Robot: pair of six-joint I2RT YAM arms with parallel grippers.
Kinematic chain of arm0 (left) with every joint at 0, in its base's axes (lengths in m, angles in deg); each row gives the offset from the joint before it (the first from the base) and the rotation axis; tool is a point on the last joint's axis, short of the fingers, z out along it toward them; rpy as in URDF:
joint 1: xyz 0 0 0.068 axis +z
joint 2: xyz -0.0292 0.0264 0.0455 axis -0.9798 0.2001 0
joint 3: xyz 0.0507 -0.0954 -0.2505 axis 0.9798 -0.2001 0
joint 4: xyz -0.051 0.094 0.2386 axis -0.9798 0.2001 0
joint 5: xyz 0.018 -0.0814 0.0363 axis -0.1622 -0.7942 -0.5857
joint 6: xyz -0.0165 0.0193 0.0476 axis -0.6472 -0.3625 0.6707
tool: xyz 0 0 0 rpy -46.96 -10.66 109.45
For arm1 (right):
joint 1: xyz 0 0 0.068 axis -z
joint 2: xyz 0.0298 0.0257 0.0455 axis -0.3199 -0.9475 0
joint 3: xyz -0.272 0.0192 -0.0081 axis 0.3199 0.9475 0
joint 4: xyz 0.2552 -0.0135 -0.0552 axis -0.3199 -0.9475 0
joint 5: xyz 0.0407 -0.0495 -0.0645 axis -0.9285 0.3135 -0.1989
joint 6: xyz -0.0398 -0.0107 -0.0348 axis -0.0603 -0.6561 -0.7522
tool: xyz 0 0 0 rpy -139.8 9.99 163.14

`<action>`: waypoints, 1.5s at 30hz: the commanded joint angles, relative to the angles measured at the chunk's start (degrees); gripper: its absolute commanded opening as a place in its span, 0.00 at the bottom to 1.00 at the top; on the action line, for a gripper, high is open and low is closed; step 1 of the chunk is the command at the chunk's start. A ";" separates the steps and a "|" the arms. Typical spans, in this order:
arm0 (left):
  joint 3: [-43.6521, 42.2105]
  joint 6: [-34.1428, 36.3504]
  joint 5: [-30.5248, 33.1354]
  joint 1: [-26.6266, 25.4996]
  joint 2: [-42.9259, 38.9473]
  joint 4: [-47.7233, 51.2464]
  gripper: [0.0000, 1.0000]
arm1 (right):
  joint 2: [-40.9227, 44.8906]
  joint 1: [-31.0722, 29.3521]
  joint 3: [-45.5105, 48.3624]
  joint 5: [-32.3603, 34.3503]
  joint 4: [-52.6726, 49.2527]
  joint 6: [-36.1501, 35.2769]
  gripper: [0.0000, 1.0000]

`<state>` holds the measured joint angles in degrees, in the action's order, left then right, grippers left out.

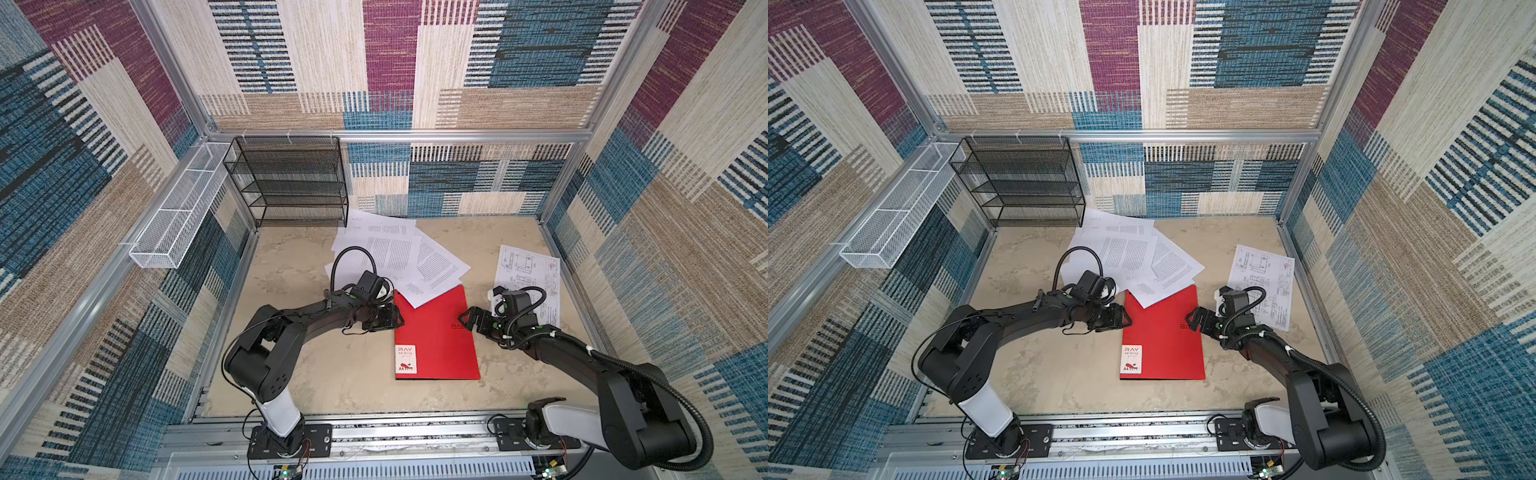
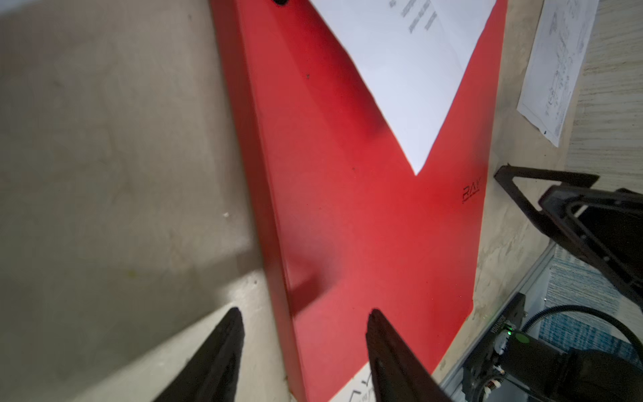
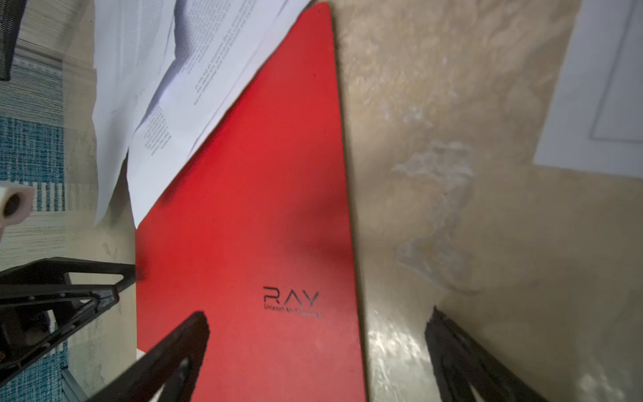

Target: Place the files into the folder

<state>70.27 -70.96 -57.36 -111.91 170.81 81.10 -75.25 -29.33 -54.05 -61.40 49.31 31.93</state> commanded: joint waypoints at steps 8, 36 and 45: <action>2.54 -2.77 -3.10 -1.00 4.37 -4.47 0.42 | -8.63 -1.58 -3.04 -4.74 0.82 0.24 1.00; 1.05 -12.59 -7.59 -1.17 8.20 -12.53 0.34 | 5.40 -1.80 -17.37 -15.05 -10.17 6.98 1.00; -0.50 -13.22 -8.11 -1.17 8.25 -14.21 0.34 | 3.76 -2.15 -16.03 -1.15 -15.29 4.90 1.00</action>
<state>70.51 -83.22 -64.56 -112.61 178.68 66.02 -70.44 -30.82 -70.88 -60.51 37.21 35.80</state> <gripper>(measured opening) 0.337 0.995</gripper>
